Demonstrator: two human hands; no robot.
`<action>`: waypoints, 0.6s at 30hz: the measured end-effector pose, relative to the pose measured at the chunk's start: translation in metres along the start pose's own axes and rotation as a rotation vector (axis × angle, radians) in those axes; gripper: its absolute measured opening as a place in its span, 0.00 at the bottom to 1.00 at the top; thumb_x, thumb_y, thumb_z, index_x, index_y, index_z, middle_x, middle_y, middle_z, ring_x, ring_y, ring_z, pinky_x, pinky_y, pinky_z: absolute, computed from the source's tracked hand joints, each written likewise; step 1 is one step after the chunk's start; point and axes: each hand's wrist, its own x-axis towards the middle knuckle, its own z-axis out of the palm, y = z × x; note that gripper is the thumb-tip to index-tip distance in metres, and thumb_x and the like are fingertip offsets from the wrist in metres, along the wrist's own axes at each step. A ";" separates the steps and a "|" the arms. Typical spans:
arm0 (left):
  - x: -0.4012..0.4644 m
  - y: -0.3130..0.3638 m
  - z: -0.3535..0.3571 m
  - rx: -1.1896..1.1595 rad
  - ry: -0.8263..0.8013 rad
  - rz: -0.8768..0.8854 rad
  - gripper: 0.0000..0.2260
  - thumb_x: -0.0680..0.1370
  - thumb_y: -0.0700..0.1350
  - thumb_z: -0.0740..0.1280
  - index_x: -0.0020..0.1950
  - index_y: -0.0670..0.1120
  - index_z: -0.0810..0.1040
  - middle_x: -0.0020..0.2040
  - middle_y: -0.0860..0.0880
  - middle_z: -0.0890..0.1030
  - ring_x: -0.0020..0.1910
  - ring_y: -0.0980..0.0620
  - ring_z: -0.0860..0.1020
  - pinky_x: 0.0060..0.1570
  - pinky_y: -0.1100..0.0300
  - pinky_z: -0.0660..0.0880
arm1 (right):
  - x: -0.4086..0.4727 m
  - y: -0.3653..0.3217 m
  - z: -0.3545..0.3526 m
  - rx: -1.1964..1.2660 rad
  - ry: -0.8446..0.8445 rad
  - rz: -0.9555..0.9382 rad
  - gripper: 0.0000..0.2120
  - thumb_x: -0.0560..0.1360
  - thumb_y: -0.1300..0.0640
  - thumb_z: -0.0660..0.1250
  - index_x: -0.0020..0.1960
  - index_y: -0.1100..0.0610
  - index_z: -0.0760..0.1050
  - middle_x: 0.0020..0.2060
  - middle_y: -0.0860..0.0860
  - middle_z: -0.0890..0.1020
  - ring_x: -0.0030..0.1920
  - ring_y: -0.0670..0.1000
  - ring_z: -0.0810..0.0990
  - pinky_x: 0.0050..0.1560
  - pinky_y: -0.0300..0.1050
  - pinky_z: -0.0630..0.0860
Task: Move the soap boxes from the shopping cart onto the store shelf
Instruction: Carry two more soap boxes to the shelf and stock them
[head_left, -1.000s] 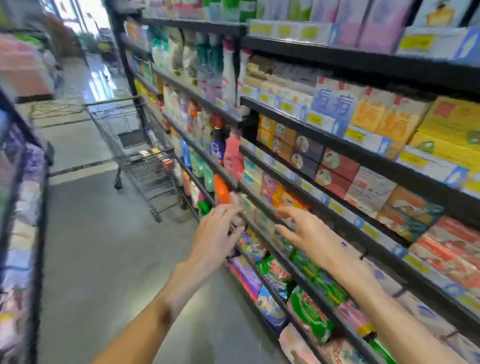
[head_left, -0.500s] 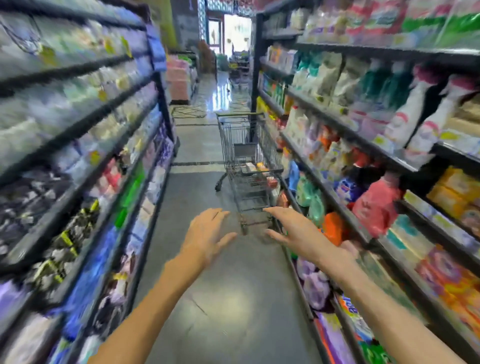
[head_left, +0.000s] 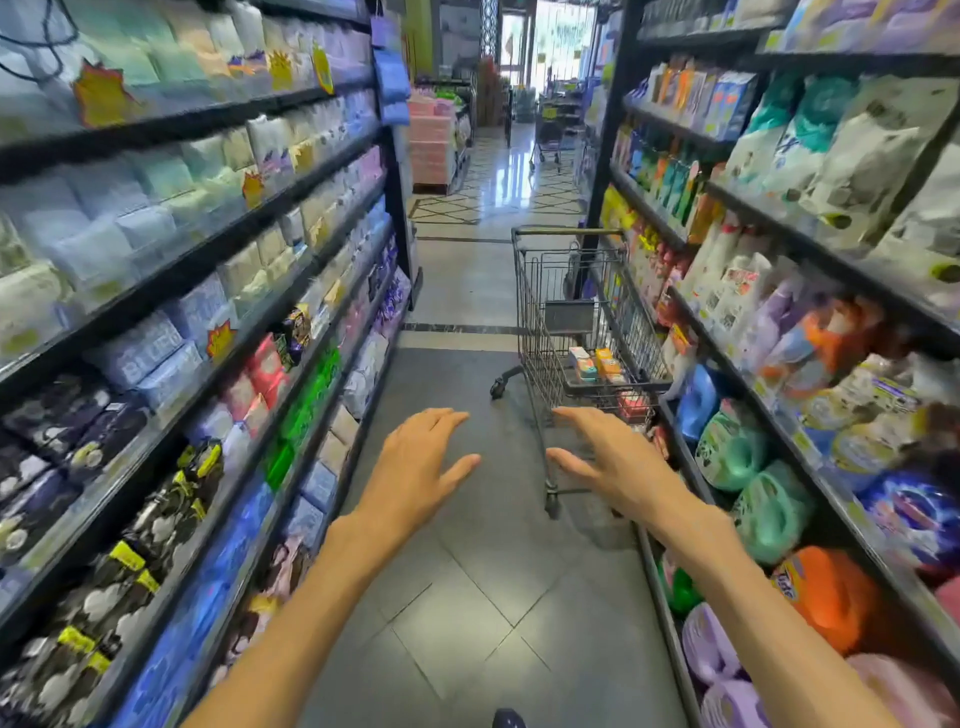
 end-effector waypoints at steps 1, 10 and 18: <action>0.024 -0.008 0.004 0.005 -0.008 -0.005 0.31 0.76 0.66 0.55 0.73 0.48 0.71 0.69 0.49 0.75 0.70 0.47 0.72 0.68 0.46 0.71 | 0.024 0.013 0.000 0.005 0.003 0.002 0.28 0.79 0.42 0.65 0.75 0.52 0.66 0.69 0.49 0.74 0.69 0.51 0.72 0.67 0.51 0.71; 0.249 -0.079 0.017 0.032 0.004 -0.014 0.25 0.80 0.57 0.67 0.73 0.46 0.71 0.70 0.47 0.75 0.70 0.46 0.72 0.69 0.49 0.70 | 0.254 0.110 -0.018 0.010 -0.011 0.009 0.28 0.79 0.42 0.65 0.75 0.52 0.66 0.69 0.50 0.75 0.68 0.52 0.74 0.65 0.52 0.73; 0.449 -0.173 0.056 0.014 -0.025 0.062 0.26 0.80 0.58 0.65 0.75 0.48 0.68 0.72 0.49 0.73 0.72 0.48 0.70 0.69 0.49 0.70 | 0.441 0.187 0.017 -0.045 -0.014 0.046 0.29 0.80 0.40 0.62 0.77 0.49 0.62 0.71 0.47 0.72 0.70 0.50 0.71 0.66 0.49 0.72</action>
